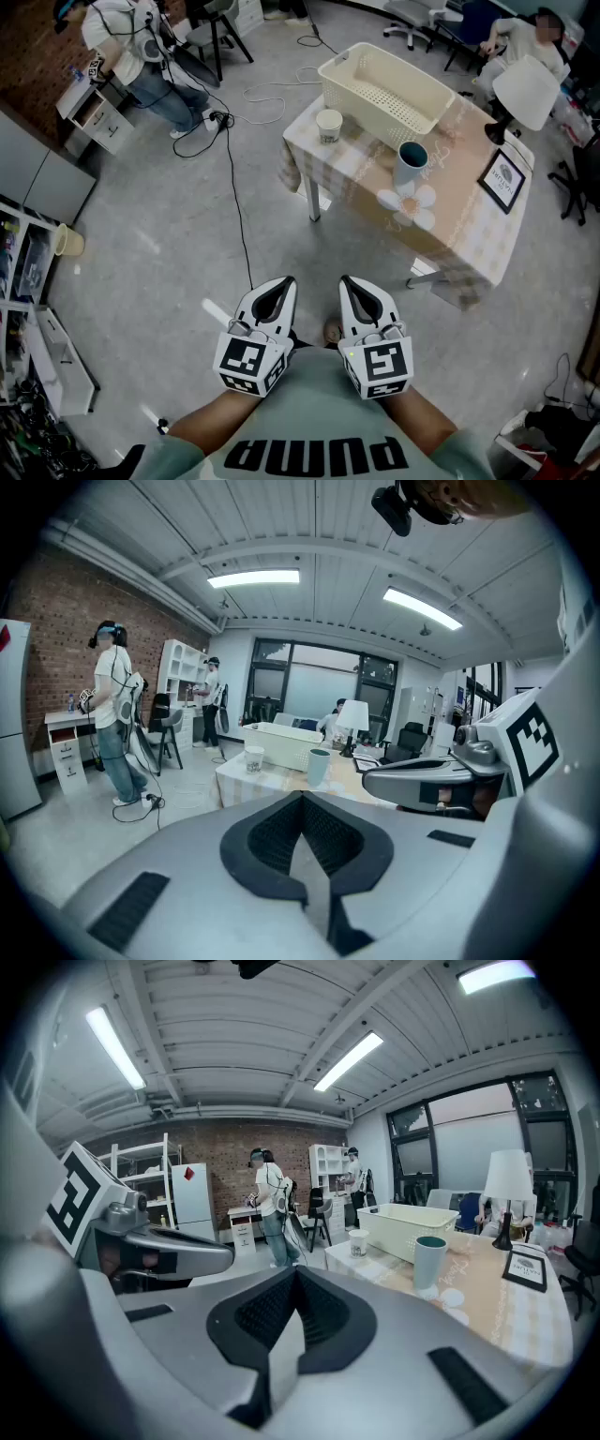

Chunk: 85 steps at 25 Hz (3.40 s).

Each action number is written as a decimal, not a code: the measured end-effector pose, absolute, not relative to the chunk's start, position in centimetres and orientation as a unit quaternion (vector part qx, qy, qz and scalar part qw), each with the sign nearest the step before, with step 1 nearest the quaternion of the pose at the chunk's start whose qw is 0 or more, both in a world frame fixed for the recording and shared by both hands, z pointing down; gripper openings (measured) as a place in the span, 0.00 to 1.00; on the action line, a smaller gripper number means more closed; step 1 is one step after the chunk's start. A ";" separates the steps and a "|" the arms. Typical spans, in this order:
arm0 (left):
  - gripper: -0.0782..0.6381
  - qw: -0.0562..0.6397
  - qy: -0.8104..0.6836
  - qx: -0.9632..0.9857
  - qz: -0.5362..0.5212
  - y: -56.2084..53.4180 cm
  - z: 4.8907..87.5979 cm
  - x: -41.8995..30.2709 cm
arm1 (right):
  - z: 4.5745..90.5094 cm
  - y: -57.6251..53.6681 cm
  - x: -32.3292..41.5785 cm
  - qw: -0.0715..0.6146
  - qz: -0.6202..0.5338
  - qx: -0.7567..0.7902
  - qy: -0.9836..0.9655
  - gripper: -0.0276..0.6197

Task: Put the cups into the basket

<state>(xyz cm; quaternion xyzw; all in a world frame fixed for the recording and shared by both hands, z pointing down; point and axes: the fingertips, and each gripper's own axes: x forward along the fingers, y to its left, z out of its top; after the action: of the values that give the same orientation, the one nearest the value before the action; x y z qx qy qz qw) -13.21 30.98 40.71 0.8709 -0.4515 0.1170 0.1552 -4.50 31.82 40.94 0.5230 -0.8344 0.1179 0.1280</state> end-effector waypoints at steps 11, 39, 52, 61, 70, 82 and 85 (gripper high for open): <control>0.11 0.157 -0.456 0.868 0.118 31.0 40.6 -12.9 | 40.8 31.8 -4.0 0.125 0.118 0.520 -0.837 0.06; 0.11 0.154 -0.423 0.884 0.125 24.2 40.2 -9.2 | 40.7 25.8 0.1 0.125 0.132 0.559 -0.809 0.06; 0.11 0.141 -0.364 0.912 0.128 15.1 39.8 -10.0 | 40.5 17.5 -0.1 0.124 0.144 0.625 -0.757 0.06; 0.11 0.130 -0.301 0.938 0.114 11.0 38.4 -10.0 | 38.6 14.6 -0.2 0.123 0.132 0.682 -0.708 0.06; 0.11 0.139 -0.273 0.946 0.109 9.2 38.4 -10.3 | 38.5 13.8 -0.6 0.133 0.133 0.705 -0.683 0.06; 0.11 0.143 -0.268 0.944 0.131 7.4 40.1 -7.2 | 41.5 12.1 2.3 0.147 0.161 0.704 -0.677 0.06; 0.11 0.145 -0.270 0.942 0.135 6.3 40.1 -6.0 | 41.7 11.1 3.6 0.153 0.162 0.703 -0.676 0.06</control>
<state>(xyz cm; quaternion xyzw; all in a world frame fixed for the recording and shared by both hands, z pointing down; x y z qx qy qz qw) -5.99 6.35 40.14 0.9423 -0.2699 0.1345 0.1452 3.64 11.08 41.72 0.7027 -0.6758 0.1619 0.1526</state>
